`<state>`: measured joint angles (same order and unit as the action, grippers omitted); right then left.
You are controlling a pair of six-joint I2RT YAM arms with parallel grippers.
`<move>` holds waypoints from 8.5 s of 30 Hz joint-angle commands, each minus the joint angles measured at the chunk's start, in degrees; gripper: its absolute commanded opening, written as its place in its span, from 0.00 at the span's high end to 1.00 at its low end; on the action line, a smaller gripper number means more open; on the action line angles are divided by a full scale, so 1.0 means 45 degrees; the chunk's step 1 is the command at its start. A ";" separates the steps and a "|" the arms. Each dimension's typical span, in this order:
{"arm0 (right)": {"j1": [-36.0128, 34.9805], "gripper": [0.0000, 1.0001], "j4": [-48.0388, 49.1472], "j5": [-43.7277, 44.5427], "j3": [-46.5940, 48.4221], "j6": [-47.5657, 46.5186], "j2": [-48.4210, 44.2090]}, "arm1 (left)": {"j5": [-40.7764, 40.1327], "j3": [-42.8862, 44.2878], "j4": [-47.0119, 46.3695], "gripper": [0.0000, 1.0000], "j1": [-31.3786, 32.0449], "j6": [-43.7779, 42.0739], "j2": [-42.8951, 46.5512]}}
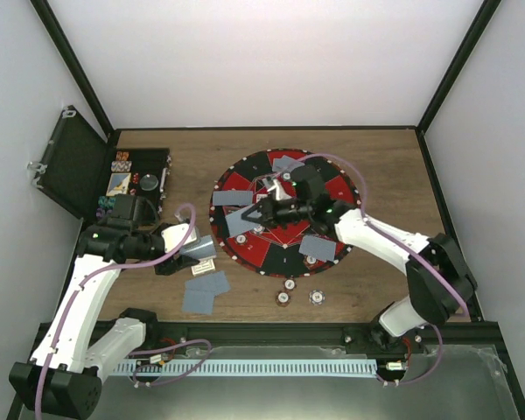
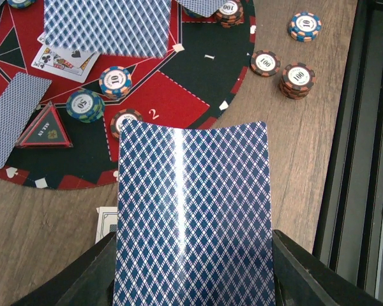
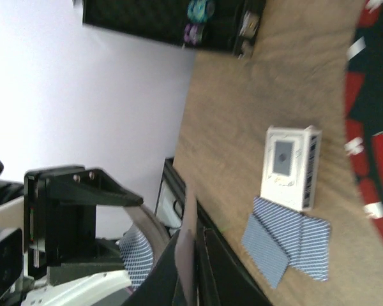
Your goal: Distribute texas hold em gaming equipment
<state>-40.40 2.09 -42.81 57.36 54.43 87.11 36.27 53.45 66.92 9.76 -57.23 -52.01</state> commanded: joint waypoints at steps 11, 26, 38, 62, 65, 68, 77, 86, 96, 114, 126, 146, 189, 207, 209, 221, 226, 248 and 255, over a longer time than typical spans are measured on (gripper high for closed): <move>0.5073 0.96 -0.3373 0.1207 -0.0344 -0.3390 -0.0042 | 0.0560 0.0133 0.0039 0.95 -0.0001 -0.0202 0.0102; 0.6176 0.95 -0.4413 0.2525 0.2150 -0.4918 0.4240 | 0.0358 0.0096 0.0139 0.95 -0.0001 -0.0266 0.0112; 0.6187 0.45 -0.6501 0.5705 0.3036 -0.5598 0.4022 | 0.0487 0.0119 0.0053 0.95 -0.0001 -0.0313 -0.0022; -0.0414 0.00 -0.1391 0.0267 0.0918 -0.1430 -0.0563 | 0.0640 0.0321 0.0051 0.95 -0.0001 -0.0212 -0.0081; -0.1147 0.00 -0.0983 0.0289 0.0740 -0.1105 -0.0482 | 0.0673 0.0322 0.0051 0.95 -0.0001 -0.0223 -0.0098; -0.1739 0.00 -0.0709 0.0378 0.0690 -0.0886 -0.0217 | 0.0697 0.0367 0.0052 0.95 -0.0001 -0.0197 -0.0088; -0.3194 0.00 0.0008 0.0345 0.1359 -0.0447 0.1540 | 0.0679 0.0422 0.0136 0.95 -0.0001 -0.0206 0.0040; -0.3691 0.03 0.1194 -0.0168 0.2172 0.0292 0.2939 | 0.0721 0.0379 0.0148 0.95 -0.0001 -0.0195 0.0056; -0.3560 0.12 0.1572 -0.0054 0.2296 0.0928 0.3754 | 0.0690 0.0326 0.0202 0.95 -0.0001 -0.0226 0.0168; -0.2253 0.46 0.1138 0.0337 0.0486 0.0560 0.2032 | 0.0683 0.0248 0.0168 0.95 -0.0001 -0.0298 0.0191; -0.1606 0.87 -0.0152 0.0858 0.0269 -0.0159 0.0800 | 0.0542 0.0013 0.0018 0.95 -0.0006 -0.0300 0.0193; 0.6169 0.92 -0.3580 0.1706 -0.0143 -0.4126 0.0662 | -0.1000 -0.1218 -0.1060 0.96 -0.3210 -0.2122 -0.1746; 0.2593 0.51 -0.0920 0.0118 -0.1888 -0.4523 0.3780 | -0.3105 -0.4115 -0.2512 0.00 -0.6785 -0.4860 -0.3154; 0.2691 0.94 -0.0470 -0.0966 -0.1504 -0.3949 0.3039 | -0.1160 -0.1331 -0.0165 0.00 -0.6817 -0.4320 -0.2990; 0.2864 0.95 -0.0423 -0.1243 -0.1545 -0.3911 0.2836 | -0.1230 -0.1352 -0.0155 0.00 -0.6817 -0.4347 -0.2820; 0.6926 0.96 -0.1597 -0.2828 -0.1657 -0.4894 0.1110 | -0.1386 -0.1041 -0.0386 0.00 -0.6836 -0.3741 -0.3112; 0.7117 0.82 -0.2292 -0.2230 -0.1303 -0.5293 0.1232 | -0.1119 -0.1080 -0.0548 0.00 -0.6856 -0.3490 -0.3030; 0.3032 0.44 -0.1542 -0.0484 -0.0677 -0.5624 0.4653 | -0.0795 -0.1123 -0.0417 0.00 -0.6856 -0.3580 -0.2673; 0.2865 0.61 -0.1128 -0.0660 -0.0599 -0.5384 0.5157 | -0.0866 -0.0997 -0.0302 0.00 -0.6856 -0.3561 -0.2861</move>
<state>-26.39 -3.40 -46.30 53.69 30.24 108.12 30.68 47.62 64.49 -20.67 -72.18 -64.79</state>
